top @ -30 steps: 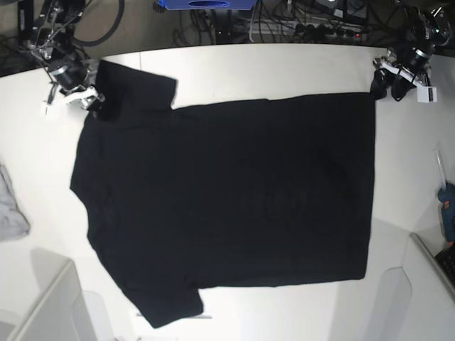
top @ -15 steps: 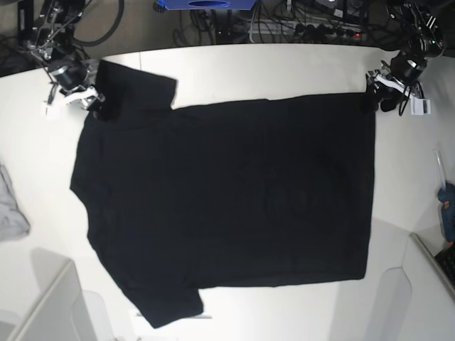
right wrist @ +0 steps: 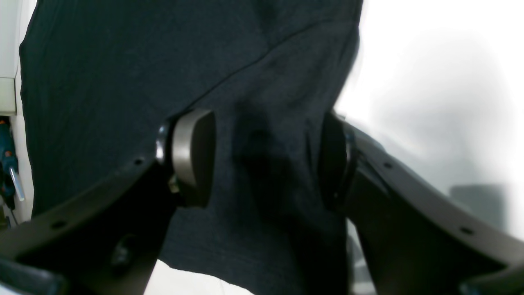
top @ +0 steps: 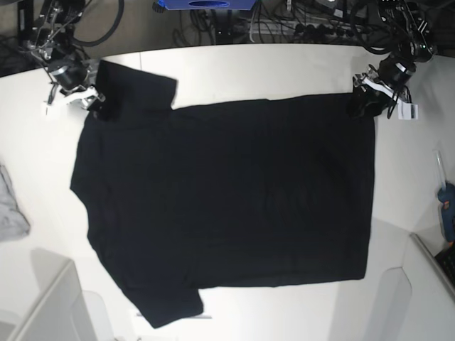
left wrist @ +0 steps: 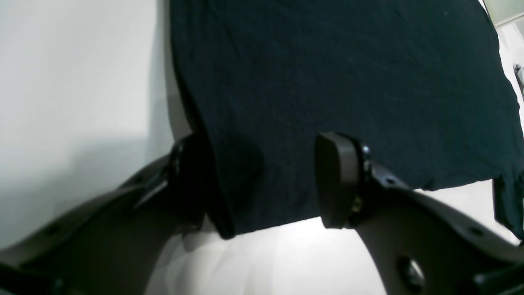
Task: Fold the T-shirt properly
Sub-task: 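Close both grippers on the shirt's shoulder corners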
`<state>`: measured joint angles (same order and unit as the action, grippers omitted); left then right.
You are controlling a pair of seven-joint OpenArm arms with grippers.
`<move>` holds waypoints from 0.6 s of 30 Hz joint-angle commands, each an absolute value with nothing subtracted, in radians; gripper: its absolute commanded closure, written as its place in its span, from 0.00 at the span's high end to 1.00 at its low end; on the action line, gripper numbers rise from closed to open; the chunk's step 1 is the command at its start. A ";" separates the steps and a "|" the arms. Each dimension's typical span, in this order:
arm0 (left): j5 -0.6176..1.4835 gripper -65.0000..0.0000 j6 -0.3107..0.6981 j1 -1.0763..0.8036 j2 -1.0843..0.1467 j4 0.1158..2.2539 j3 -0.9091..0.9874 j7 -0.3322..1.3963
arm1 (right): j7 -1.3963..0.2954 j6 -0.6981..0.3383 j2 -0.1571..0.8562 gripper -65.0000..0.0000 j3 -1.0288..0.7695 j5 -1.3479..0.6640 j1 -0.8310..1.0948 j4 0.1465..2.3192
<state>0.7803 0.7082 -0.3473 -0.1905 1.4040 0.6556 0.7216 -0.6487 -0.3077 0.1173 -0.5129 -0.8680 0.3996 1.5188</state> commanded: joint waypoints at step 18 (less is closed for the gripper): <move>0.737 0.00 0.698 -0.334 -0.199 1.342 0.650 0.774 | -0.734 -0.278 0.117 0.00 -0.515 -0.808 0.389 1.442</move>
